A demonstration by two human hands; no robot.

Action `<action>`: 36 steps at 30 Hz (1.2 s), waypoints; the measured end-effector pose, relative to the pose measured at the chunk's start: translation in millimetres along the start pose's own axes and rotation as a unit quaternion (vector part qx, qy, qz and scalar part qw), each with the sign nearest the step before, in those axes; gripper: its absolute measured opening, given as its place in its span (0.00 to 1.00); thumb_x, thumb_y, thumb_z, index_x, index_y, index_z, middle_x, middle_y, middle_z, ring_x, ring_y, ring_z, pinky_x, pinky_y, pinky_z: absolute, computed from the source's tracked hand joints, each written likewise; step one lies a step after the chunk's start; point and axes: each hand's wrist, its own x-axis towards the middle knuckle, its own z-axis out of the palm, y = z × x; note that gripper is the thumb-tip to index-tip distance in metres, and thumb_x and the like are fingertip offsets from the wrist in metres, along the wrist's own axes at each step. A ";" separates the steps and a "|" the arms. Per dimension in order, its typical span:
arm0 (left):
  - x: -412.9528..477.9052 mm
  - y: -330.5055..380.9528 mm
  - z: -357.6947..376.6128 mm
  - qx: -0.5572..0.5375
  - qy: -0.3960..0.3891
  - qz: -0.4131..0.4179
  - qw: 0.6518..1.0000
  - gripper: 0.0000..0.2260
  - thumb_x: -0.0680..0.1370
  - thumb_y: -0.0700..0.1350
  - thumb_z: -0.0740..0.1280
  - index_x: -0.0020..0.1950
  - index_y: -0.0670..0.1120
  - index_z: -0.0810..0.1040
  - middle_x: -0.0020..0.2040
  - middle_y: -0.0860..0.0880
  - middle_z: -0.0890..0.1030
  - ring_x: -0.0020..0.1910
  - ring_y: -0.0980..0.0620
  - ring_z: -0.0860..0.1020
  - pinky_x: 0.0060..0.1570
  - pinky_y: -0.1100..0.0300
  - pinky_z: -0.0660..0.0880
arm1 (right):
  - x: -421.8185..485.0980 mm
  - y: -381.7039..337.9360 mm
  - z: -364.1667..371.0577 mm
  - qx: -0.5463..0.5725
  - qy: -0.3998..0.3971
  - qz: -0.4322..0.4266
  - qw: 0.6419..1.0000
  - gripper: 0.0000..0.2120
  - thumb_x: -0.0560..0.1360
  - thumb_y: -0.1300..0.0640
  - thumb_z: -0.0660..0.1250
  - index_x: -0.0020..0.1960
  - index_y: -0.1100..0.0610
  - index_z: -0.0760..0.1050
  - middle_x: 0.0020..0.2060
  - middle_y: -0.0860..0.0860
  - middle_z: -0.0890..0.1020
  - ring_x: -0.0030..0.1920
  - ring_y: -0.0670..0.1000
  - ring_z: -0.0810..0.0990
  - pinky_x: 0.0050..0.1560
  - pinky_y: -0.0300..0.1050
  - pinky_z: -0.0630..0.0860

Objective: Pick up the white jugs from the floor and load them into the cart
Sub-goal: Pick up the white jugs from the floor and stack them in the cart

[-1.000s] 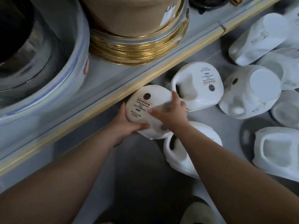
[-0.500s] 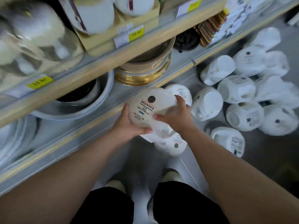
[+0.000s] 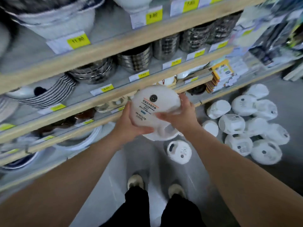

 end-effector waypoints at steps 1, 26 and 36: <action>-15.2 8.9 -3.2 -0.017 0.021 0.011 1.000 0.49 0.61 0.37 0.82 0.74 0.57 0.59 0.63 0.57 0.74 0.59 0.54 0.77 0.52 0.60 0.79 | -7.2 -10.9 -3.1 -0.007 -0.012 -0.024 1.000 0.49 0.56 0.43 0.82 0.71 0.45 0.61 0.65 0.54 0.65 0.67 0.60 0.67 0.68 0.61 0.67; -460.3 -108.4 -209.9 -0.219 0.564 0.096 0.791 0.37 0.64 0.29 0.78 0.69 0.46 0.68 0.60 0.50 0.81 0.58 0.53 0.80 0.48 0.59 0.80 | -357.8 -197.6 306.7 -0.090 -0.475 -0.428 0.763 0.45 0.58 0.48 0.82 0.69 0.45 0.63 0.62 0.48 0.64 0.68 0.54 0.65 0.70 0.52 0.65; -610.1 -178.8 -330.8 -0.231 0.695 0.074 0.677 0.31 0.65 0.26 0.75 0.54 0.56 0.70 0.45 0.65 0.83 0.46 0.65 0.81 0.39 0.68 0.77 | -544.6 -240.5 487.9 -0.071 -0.604 -0.436 0.664 0.43 0.47 0.38 0.79 0.56 0.35 0.62 0.61 0.47 0.74 0.61 0.52 0.74 0.63 0.56 0.73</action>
